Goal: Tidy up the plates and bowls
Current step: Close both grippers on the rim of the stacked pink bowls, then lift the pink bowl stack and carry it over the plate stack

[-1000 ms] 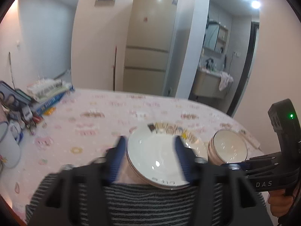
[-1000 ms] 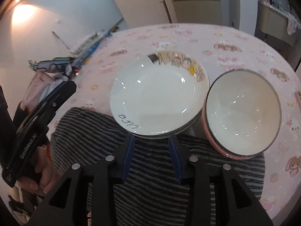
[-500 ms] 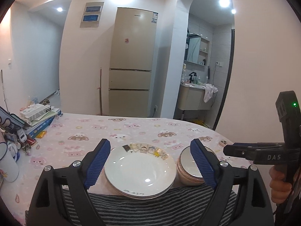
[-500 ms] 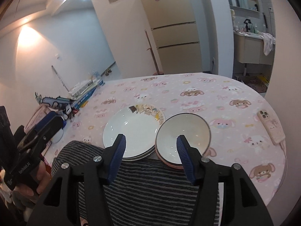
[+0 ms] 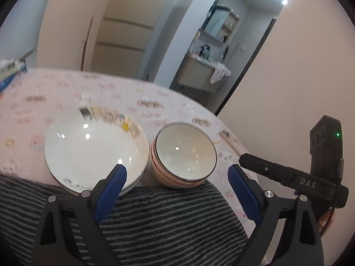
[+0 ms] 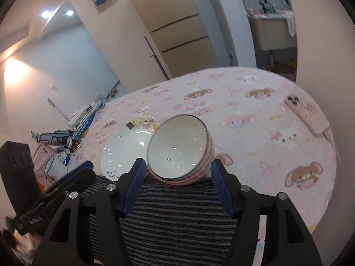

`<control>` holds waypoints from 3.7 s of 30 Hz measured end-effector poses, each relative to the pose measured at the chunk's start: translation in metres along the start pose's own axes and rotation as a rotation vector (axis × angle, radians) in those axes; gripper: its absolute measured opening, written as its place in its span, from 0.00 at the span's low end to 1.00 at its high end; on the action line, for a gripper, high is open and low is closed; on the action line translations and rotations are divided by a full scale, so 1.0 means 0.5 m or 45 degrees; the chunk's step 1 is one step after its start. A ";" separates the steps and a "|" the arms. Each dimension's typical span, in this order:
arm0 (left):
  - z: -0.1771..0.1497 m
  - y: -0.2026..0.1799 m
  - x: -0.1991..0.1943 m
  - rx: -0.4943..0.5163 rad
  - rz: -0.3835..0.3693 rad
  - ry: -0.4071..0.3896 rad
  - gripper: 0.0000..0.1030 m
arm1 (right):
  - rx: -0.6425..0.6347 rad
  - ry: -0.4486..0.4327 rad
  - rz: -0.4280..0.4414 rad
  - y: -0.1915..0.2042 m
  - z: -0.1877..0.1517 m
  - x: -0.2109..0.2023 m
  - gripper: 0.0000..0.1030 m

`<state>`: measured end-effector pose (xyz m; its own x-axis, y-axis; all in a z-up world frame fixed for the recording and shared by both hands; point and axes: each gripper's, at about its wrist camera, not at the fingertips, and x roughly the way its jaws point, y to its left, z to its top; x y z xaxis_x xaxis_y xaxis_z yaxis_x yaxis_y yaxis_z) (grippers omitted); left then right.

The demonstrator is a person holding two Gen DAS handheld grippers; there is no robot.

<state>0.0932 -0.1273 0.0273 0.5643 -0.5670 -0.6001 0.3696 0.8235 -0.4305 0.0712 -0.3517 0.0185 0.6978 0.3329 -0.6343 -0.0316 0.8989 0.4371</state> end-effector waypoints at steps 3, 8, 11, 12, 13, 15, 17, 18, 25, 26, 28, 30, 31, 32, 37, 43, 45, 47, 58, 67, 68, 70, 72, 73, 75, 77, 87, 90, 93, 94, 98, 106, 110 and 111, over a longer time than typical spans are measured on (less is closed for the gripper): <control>-0.007 0.012 0.044 -0.074 0.008 0.070 0.91 | 0.079 0.046 -0.002 -0.038 -0.007 0.029 0.58; -0.020 0.028 0.108 -0.127 0.056 0.183 0.85 | 0.128 0.107 -0.008 -0.079 -0.007 0.092 0.58; -0.025 0.027 0.127 -0.140 0.045 0.216 0.81 | 0.193 0.177 0.050 -0.097 -0.007 0.129 0.58; -0.022 0.025 0.130 -0.139 0.046 0.218 0.80 | 0.225 0.203 0.090 -0.103 -0.008 0.141 0.58; -0.019 0.024 0.136 -0.141 0.044 0.224 0.78 | 0.245 0.215 0.112 -0.106 -0.009 0.150 0.58; -0.016 0.026 0.149 -0.169 0.030 0.252 0.73 | 0.261 0.232 0.126 -0.107 -0.010 0.166 0.58; -0.016 0.034 0.165 -0.220 0.017 0.293 0.65 | 0.291 0.245 0.139 -0.110 -0.010 0.181 0.58; -0.016 0.039 0.175 -0.246 0.015 0.310 0.64 | 0.307 0.251 0.149 -0.113 -0.010 0.187 0.58; -0.012 0.050 0.215 -0.274 0.063 0.317 0.57 | 0.441 0.278 0.180 -0.144 -0.008 0.225 0.58; -0.012 0.050 0.220 -0.280 0.066 0.321 0.57 | 0.465 0.278 0.188 -0.151 -0.007 0.228 0.58; -0.012 0.054 0.235 -0.302 0.068 0.337 0.57 | 0.496 0.279 0.184 -0.159 -0.003 0.236 0.58; -0.009 0.047 0.240 -0.290 0.083 0.331 0.57 | 0.507 0.285 0.168 -0.161 0.001 0.245 0.58; -0.009 0.043 0.244 -0.287 0.073 0.337 0.57 | 0.505 0.294 0.165 -0.161 0.003 0.251 0.58; -0.009 0.039 0.249 -0.284 0.082 0.342 0.58 | 0.506 0.311 0.166 -0.160 0.004 0.258 0.58; -0.006 0.028 0.263 -0.257 0.144 0.352 0.61 | 0.533 0.382 0.199 -0.163 0.000 0.292 0.55; -0.009 0.011 0.277 -0.223 0.191 0.377 0.72 | 0.617 0.408 0.307 -0.178 -0.005 0.320 0.46; -0.009 0.004 0.282 -0.215 0.220 0.373 0.74 | 0.628 0.418 0.319 -0.184 -0.002 0.323 0.45; -0.009 -0.001 0.288 -0.203 0.249 0.370 0.75 | 0.645 0.430 0.337 -0.191 -0.003 0.326 0.43; -0.014 0.009 0.279 -0.191 0.305 0.356 0.51 | 0.527 0.388 0.324 -0.169 -0.006 0.304 0.43; 0.013 -0.020 0.221 -0.132 0.286 0.257 0.51 | 0.512 0.333 0.347 -0.144 0.019 0.258 0.43; 0.020 -0.024 0.210 -0.133 0.281 0.239 0.51 | 0.502 0.319 0.346 -0.136 0.026 0.248 0.43; 0.032 -0.028 0.194 -0.136 0.274 0.221 0.51 | 0.486 0.301 0.344 -0.123 0.040 0.235 0.43; 0.046 -0.026 0.176 -0.160 0.266 0.199 0.51 | 0.476 0.290 0.341 -0.109 0.055 0.226 0.43; 0.052 -0.025 0.168 -0.178 0.264 0.197 0.51 | 0.470 0.286 0.337 -0.100 0.062 0.221 0.43; 0.063 -0.024 0.151 -0.186 0.257 0.185 0.51 | 0.449 0.286 0.320 -0.079 0.077 0.212 0.43; 0.077 -0.022 0.125 -0.181 0.257 0.150 0.51 | 0.420 0.275 0.325 -0.057 0.091 0.201 0.43; 0.128 0.013 -0.006 -0.189 0.303 0.009 0.51 | 0.312 0.249 0.402 0.071 0.140 0.182 0.43; 0.134 0.035 -0.029 -0.216 0.319 -0.010 0.51 | 0.293 0.260 0.417 0.103 0.144 0.192 0.43; 0.140 0.065 -0.038 -0.251 0.346 -0.009 0.51 | 0.269 0.281 0.422 0.132 0.147 0.213 0.43; 0.140 0.075 -0.040 -0.255 0.356 -0.010 0.51 | 0.265 0.293 0.425 0.139 0.147 0.223 0.43; 0.137 0.111 -0.041 -0.279 0.383 -0.003 0.51 | 0.258 0.333 0.441 0.163 0.141 0.256 0.43; 0.124 0.169 -0.013 -0.316 0.395 0.040 0.51 | 0.260 0.395 0.428 0.182 0.125 0.319 0.43; 0.114 0.195 0.008 -0.329 0.395 0.070 0.51 | 0.266 0.430 0.416 0.183 0.117 0.348 0.43; 0.112 0.200 0.013 -0.336 0.392 0.078 0.51 | 0.260 0.437 0.408 0.184 0.115 0.355 0.42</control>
<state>0.1753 -0.0474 0.0181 0.5712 -0.3012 -0.7635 -0.0167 0.9258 -0.3778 0.2331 -0.2266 -0.0172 0.3996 0.6880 -0.6058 -0.0412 0.6736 0.7379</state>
